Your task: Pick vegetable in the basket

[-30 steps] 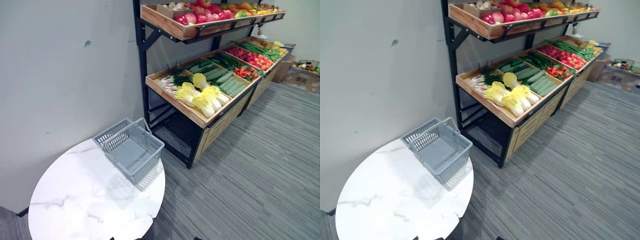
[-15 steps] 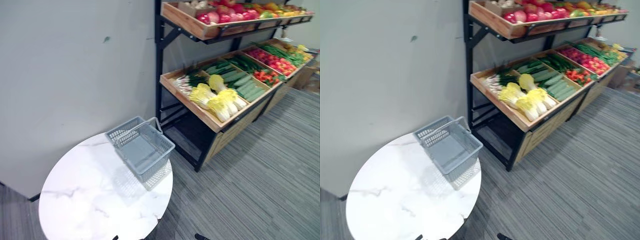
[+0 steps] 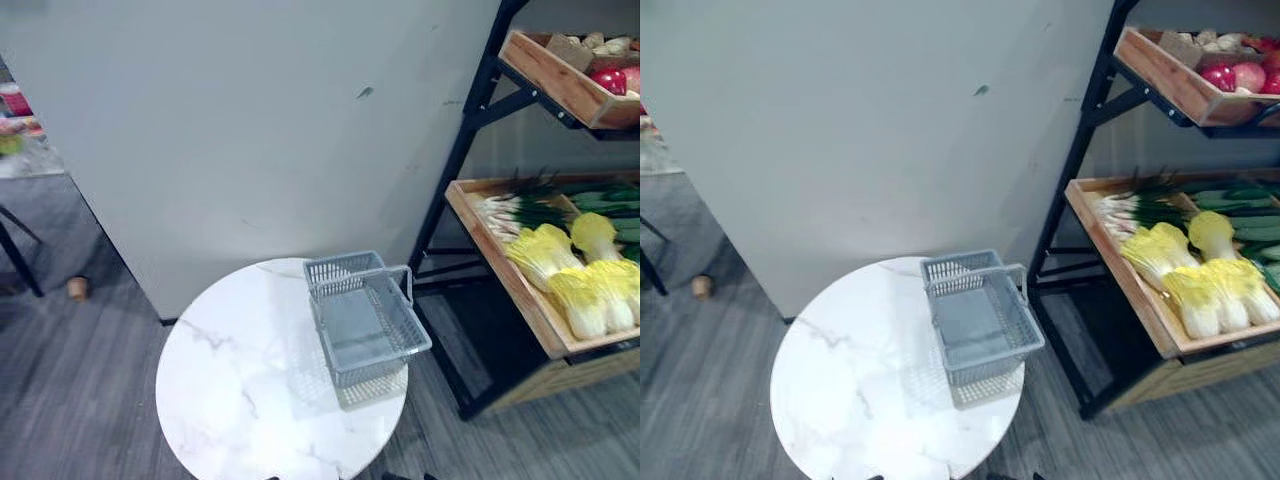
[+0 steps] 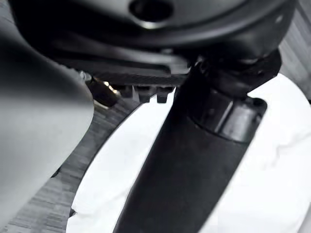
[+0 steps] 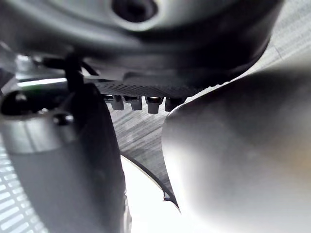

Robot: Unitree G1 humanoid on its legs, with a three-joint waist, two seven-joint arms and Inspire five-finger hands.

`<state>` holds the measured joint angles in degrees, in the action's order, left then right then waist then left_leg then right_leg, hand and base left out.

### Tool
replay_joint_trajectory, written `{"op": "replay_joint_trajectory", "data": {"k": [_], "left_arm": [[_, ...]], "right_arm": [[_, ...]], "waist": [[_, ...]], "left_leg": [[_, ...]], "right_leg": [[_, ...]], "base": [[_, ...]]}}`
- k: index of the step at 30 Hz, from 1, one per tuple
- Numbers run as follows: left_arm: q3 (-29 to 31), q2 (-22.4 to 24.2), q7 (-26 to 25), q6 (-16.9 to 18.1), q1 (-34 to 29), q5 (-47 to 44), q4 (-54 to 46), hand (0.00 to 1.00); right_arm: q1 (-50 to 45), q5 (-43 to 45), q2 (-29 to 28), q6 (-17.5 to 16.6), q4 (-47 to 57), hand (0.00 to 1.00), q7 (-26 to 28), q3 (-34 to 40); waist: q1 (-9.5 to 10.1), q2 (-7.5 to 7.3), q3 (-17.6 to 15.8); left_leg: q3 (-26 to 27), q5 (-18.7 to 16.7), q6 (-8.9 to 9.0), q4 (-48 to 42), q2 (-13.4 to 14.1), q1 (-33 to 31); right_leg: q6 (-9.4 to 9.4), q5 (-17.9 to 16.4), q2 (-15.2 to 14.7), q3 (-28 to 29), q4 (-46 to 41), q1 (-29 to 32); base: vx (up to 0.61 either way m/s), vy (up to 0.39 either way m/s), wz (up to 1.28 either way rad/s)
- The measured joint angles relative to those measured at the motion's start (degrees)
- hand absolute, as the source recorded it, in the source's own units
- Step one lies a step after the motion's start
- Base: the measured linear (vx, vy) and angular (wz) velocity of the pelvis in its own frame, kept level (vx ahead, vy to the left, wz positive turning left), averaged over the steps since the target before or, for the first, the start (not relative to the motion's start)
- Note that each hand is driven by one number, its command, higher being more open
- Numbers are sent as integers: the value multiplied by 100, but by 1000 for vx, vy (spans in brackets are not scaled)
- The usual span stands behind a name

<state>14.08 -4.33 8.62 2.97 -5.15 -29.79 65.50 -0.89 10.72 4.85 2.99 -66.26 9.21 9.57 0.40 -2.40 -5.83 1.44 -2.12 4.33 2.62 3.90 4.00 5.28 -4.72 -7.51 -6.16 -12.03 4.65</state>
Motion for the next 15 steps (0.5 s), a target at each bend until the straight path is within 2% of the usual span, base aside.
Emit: {"op": "replay_joint_trajectory", "data": {"k": [1, 3, 6, 7, 15], "left_arm": [[-14, 19, -20, 20, -13, 2, 27, 100], [-51, -18, -85, 9, 11, 5, 109, 100], [-307, -119, -122, -54, 44, 3, 132, 100], [-1154, -399, -62, -55, 204, -122, 455, 100], [-1083, -386, -61, -18, 173, -158, 456, 100]], "right_arm": [[23, 13, 30, 56, -67, 100, 0, 0], [75, 38, 28, 53, -208, 100, 1, -10], [139, 2, 21, 59, -335, 100, 5, -14], [244, -220, 120, 62, -441, 100, 263, -410], [183, -121, 87, 42, -455, 100, 205, -292]], "waist": [[11, 64, 37], [30, 88, 63], [58, 72, 94], [-83, -61, 193], [-81, -76, 211]], "left_leg": [[-22, -17, 84, 16, 130, 9], [-51, -2, 190, 65, 292, 51], [-54, 17, 238, 128, 359, 117], [-99, -58, -40, 82, -74, 180], [-156, -56, -40, 129, -72, 170]], "right_leg": [[-24, 2, 127, -82, 131, -141], [-52, 21, 293, -177, 306, -281], [-71, 33, 379, -179, 456, -374], [-17, 97, 66, 52, 708, -555], [-8, 92, 53, -54, 723, -579]], "base": [[195, -173, 15], [194, -169, 16], [140, -47, 2], [47, 2, 0], [0, 0, 5]]}}
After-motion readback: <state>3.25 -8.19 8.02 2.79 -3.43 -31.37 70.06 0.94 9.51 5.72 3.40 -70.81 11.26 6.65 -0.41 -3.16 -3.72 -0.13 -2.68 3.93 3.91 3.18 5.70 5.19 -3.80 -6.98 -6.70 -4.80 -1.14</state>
